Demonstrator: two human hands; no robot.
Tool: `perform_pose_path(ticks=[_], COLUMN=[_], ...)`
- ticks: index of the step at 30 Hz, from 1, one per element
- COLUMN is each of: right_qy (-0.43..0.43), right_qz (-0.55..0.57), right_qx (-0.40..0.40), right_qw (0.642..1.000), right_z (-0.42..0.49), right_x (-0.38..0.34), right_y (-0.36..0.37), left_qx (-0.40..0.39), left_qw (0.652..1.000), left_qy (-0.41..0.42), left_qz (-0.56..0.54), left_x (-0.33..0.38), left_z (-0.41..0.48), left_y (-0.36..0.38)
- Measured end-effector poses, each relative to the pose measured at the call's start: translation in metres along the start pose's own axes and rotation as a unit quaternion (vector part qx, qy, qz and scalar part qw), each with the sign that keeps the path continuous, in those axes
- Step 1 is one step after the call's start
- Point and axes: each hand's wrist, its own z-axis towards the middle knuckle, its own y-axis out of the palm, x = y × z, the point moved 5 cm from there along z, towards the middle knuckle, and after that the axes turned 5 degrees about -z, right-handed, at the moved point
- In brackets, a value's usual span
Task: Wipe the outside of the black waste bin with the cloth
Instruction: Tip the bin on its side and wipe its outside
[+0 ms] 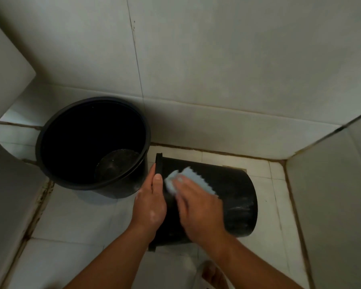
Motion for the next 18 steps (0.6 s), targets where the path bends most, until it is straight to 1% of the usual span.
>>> perform_pose_path(ticks=[2, 3, 4, 5, 6, 7, 8, 9, 10, 11, 12, 13, 14, 16, 17, 18], right_qy=[-0.148, -0.213, -0.248, -0.242, -0.183, -0.084, 0.028, 0.132, 0.213, 0.255, 0.255, 0.225, 0.168, 0.016, -0.055, -0.091], right_qz=[0.024, 0.004, -0.024, -0.043, -0.052, -0.047, -0.042, -0.050, -0.067, -0.081, -0.076, -0.057, -0.038, -0.015, -0.023, -0.031], right_qx=[-0.048, -0.064, -0.075, -0.070, -0.052, -0.026, 0.013, 0.054, 0.078, 0.079, 0.079, 0.077, 0.062, 0.006, -0.003, -0.003], right_qw=[0.987, 0.975, 0.965, 0.967, 0.980, 0.995, 0.999, 0.989, 0.972, 0.960, 0.961, 0.970, 0.983, 1.000, 0.998, 0.995], right_z=[-0.019, -0.024, -0.026, -0.025, -0.019, -0.012, -0.006, -0.002, 0.000, 0.003, 0.003, 0.001, -0.004, -0.023, -0.029, -0.030], right_x=[-0.007, 0.003, 0.020, 0.042, 0.066, 0.089, 0.109, 0.123, 0.128, 0.120, 0.102, 0.078, 0.051, 0.012, 0.009, 0.018], right_y=[0.009, 0.006, 0.001, -0.004, -0.012, -0.023, -0.033, -0.038, -0.037, -0.033, -0.027, -0.018, -0.008, 0.012, 0.015, 0.011], left_qx=[-0.004, -0.008, -0.008, -0.006, -0.005, -0.005, -0.005, -0.004, -0.001, 0.003, 0.006, 0.009, 0.011, 0.017, 0.016, 0.014], left_qw=[1.000, 1.000, 1.000, 0.999, 0.999, 0.999, 0.999, 0.999, 0.999, 0.999, 0.999, 0.999, 0.999, 0.999, 0.999, 0.999], left_qy=[-0.001, 0.006, 0.015, 0.025, 0.031, 0.032, 0.030, 0.029, 0.029, 0.029, 0.028, 0.025, 0.019, 0.016, 0.017, 0.015], left_qz=[0.001, 0.006, 0.014, 0.023, 0.029, 0.029, 0.024, 0.021, 0.022, 0.024, 0.025, 0.028, 0.032, 0.034, 0.033, 0.030], left_x=[0.001, 0.002, 0.004, 0.007, 0.008, 0.009, 0.010, 0.011, 0.010, 0.010, 0.009, 0.008, 0.007, 0.003, 0.002, 0.002], left_z=[0.000, -0.002, -0.003, -0.002, -0.001, -0.001, -0.001, -0.002, -0.002, -0.003, -0.003, -0.002, -0.001, 0.001, 0.002, 0.002], left_y=[-0.002, -0.003, -0.003, -0.003, -0.002, -0.001, 0.000, 0.002, 0.002, 0.003, 0.003, 0.003, 0.002, 0.001, 0.000, 0.000])
